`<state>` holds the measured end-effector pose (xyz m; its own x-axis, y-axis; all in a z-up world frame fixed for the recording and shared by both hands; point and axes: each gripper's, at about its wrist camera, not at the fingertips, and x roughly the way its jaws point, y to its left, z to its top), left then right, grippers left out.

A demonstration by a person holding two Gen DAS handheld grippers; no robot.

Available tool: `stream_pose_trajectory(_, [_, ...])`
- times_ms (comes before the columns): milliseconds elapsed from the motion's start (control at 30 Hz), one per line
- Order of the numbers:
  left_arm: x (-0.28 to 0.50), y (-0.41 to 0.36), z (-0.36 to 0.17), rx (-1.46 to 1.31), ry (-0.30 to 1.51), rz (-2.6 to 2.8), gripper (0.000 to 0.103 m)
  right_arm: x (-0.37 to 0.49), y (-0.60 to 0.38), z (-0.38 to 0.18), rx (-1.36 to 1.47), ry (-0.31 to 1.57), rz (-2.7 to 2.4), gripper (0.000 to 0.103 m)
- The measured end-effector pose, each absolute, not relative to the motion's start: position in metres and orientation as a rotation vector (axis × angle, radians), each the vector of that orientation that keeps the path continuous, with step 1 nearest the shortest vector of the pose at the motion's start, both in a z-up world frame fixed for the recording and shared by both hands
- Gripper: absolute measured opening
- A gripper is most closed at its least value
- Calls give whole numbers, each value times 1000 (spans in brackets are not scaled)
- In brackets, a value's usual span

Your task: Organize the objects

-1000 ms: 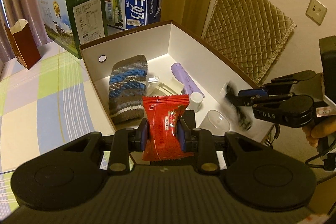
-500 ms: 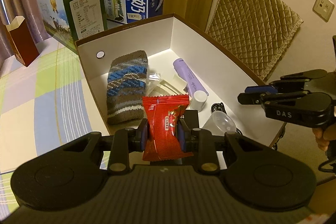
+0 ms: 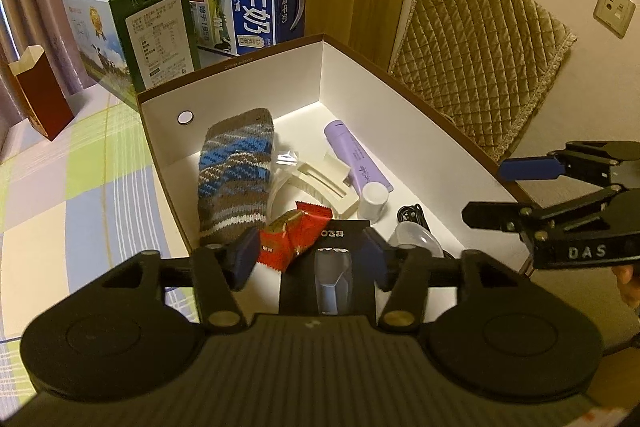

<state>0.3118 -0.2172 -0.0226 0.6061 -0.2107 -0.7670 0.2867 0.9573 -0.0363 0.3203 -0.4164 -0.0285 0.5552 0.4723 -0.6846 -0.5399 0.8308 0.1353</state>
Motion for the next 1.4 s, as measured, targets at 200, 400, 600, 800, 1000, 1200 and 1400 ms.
stream_pose_trajectory(200, [301,-215,-20,88,872,-280,62,313,-416,-26,-84,774,621,83])
stream_pose_trajectory(400, [289,-212,-15,75,867,-257,69,305,-418,-24,-75,772,634,88])
stream_pose_trajectory(600, [274,-210,-10,51,857,-238,78,297,-420,-24,-63,773,632,93])
stream_pose_trajectory(800, [253,-207,-3,45,841,-222,92,285,-421,-21,-37,773,619,98])
stream_pose_trajectory(1000, [233,-201,3,61,817,-180,99,270,-420,-16,1,775,596,101])
stream_pose_trajectory(1200, [213,-182,9,29,806,-159,102,252,-410,-12,23,786,577,101])
stream_pose_trajectory(1400, [189,-155,16,20,801,-131,102,226,-388,-11,24,814,595,101])
